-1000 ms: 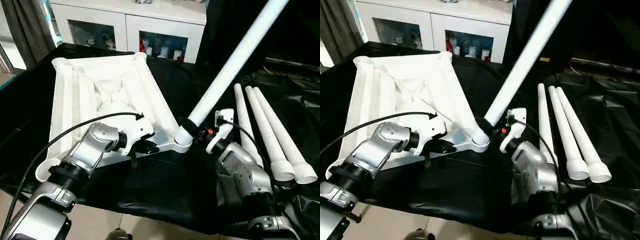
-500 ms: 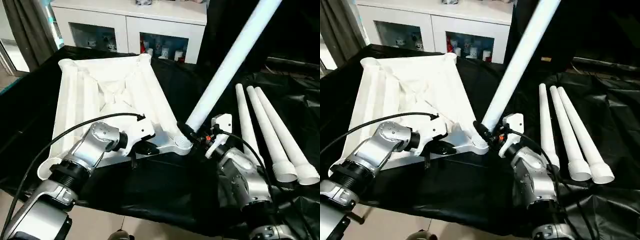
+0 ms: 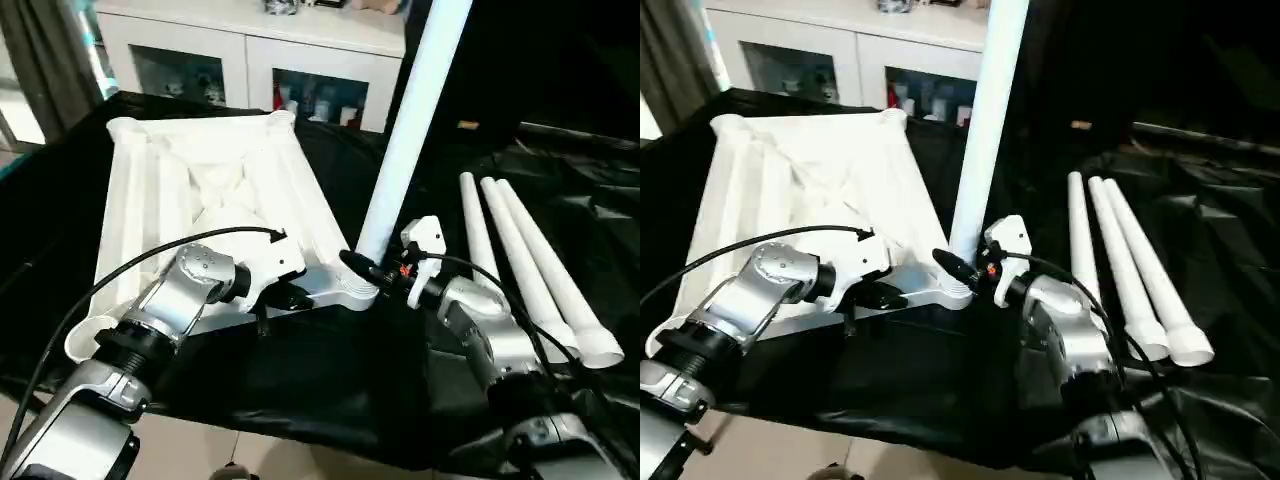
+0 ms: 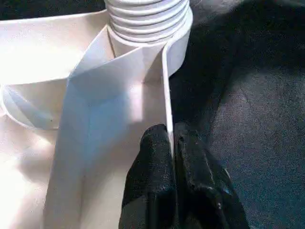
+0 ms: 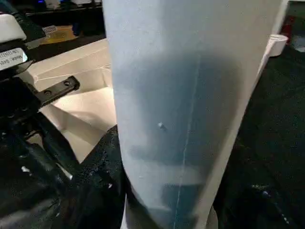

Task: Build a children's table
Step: Insert table leg to table base, then rotate leg to tighten

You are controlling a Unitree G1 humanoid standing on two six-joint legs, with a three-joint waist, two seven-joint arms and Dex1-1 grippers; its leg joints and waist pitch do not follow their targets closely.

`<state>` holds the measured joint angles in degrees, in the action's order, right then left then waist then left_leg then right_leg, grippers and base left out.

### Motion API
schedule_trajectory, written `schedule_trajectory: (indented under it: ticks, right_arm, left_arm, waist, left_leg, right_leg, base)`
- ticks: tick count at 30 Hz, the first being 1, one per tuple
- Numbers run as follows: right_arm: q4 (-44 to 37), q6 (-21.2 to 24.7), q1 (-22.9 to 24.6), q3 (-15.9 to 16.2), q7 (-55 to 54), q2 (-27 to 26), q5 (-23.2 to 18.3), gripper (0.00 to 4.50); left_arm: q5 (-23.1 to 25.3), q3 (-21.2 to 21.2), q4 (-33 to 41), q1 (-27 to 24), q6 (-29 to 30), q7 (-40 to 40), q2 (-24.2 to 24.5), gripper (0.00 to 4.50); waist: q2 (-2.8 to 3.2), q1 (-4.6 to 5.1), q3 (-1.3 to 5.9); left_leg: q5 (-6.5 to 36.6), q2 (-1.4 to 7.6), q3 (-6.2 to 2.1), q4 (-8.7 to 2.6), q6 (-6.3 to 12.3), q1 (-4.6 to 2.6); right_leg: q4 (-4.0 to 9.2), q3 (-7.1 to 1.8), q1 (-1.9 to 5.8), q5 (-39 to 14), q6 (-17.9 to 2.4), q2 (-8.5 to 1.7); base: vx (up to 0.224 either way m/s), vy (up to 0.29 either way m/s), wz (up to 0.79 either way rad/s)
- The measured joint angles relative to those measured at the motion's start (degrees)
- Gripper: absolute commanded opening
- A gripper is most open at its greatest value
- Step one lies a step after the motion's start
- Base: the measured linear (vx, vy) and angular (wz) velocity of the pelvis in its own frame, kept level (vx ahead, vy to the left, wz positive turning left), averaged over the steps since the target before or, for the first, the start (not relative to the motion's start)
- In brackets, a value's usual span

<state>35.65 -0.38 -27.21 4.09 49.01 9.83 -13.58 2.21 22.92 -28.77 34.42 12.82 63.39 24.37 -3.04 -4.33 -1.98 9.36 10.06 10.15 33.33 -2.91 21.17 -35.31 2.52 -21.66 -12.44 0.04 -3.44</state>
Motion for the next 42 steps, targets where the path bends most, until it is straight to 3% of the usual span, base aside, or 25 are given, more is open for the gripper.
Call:
schedule_trajectory:
  ticks: [9,16,24,33,42]
  right_arm:
    - [3.01,-2.38,-2.0,0.61,8.62,1.68,-0.48,1.89]
    - [4.8,-3.41,-2.67,-0.28,7.2,1.51,-0.31,1.89]
    - [6.33,-5.13,-2.95,-3.93,-12.07,-3.33,1.35,1.89]
    - [13.99,-5.15,-10.96,-5.57,-43.4,-12.65,7.03,1.89]
    - [16.98,-5.14,-13.44,-6.4,-51.12,-15.4,8.98,1.89]
  left_arm:
    - [-0.34,0.04,-0.88,0.61,-2.88,4.48,1.14,0.0]
    - [-0.05,-0.43,-4.23,2.56,-2.3,3.92,-0.42,0.0]
    - [1.71,-1.36,-10.25,7.29,2.83,-5.17,-6.68,0.0]
    - [4.29,-2.49,-15.66,11.81,7.28,-17.28,-12.31,0.0]
    - [4.43,-3.5,-17.04,12.39,8.08,-19.46,-13.73,0.0]
  waist:
    - [0.36,-0.38,0.04]
    - [0.74,-0.63,-0.15]
    - [0.95,0.4,-0.32]
    - [0.96,2.21,-0.3]
    - [0.8,2.46,-0.2]
  left_leg:
    - [0.0,-0.01,0.06,-0.68,0.0,-0.03]
    - [-0.01,-0.01,0.12,-0.68,-0.01,-0.24]
    - [-0.02,-0.02,0.13,-0.66,-0.02,-0.29]
    - [-0.01,-0.02,0.12,-0.72,-0.02,-0.16]
    - [-0.01,-0.05,0.13,-0.85,-0.02,-0.13]
  right_leg:
    - [0.29,0.08,0.27,0.13,-0.43,0.06]
    - [0.31,0.06,0.45,0.15,-0.49,0.05]
    - [0.35,0.03,0.46,0.1,-0.37,0.05]
    - [0.34,0.02,0.16,0.19,-0.52,0.05]
    - [0.37,0.0,0.05,0.11,-0.38,0.06]
  base:
    - [0.0,0.0,0.0]
    - [0.0,0.0,0.0]
    - [0.0,0.0,0.0]
    - [0.0,0.0,0.0]
    - [0.0,0.0,0.0]
